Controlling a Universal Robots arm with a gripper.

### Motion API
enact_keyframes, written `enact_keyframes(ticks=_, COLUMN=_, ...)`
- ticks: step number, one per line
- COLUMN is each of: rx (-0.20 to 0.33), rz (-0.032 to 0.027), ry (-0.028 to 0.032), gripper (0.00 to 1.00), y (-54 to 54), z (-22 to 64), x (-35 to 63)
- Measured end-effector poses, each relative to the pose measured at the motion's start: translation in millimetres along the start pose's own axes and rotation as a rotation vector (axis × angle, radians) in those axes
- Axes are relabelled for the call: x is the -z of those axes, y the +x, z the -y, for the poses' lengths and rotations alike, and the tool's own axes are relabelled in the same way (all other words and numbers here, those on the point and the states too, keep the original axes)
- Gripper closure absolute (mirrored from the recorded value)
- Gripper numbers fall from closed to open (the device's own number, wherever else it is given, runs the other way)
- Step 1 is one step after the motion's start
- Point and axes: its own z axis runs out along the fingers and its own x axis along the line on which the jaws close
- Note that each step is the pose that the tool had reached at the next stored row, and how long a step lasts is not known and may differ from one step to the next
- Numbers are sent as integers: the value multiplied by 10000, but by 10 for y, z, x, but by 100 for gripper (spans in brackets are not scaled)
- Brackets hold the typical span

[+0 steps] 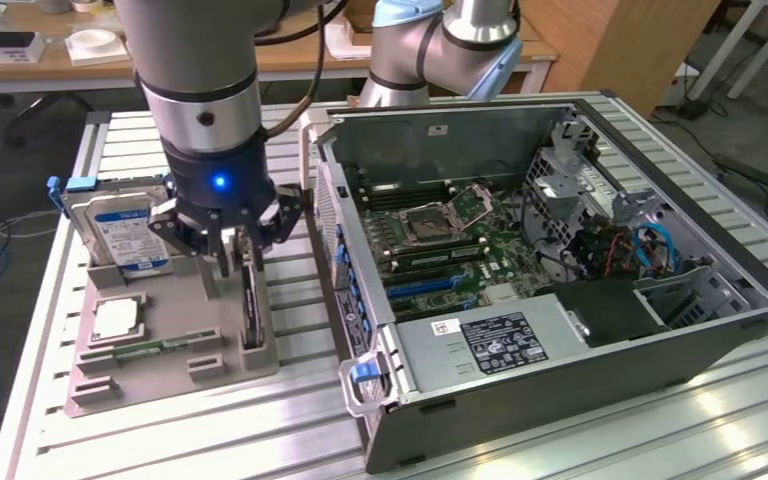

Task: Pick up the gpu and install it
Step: 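Pick up the gpu and move the gpu toward the slot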

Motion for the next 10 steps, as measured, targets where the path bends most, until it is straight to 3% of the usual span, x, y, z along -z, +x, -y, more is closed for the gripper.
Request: enact_keyframes(ticks=10, rx=-253, rz=12, ry=8, gripper=58, y=0, z=5, x=-38)
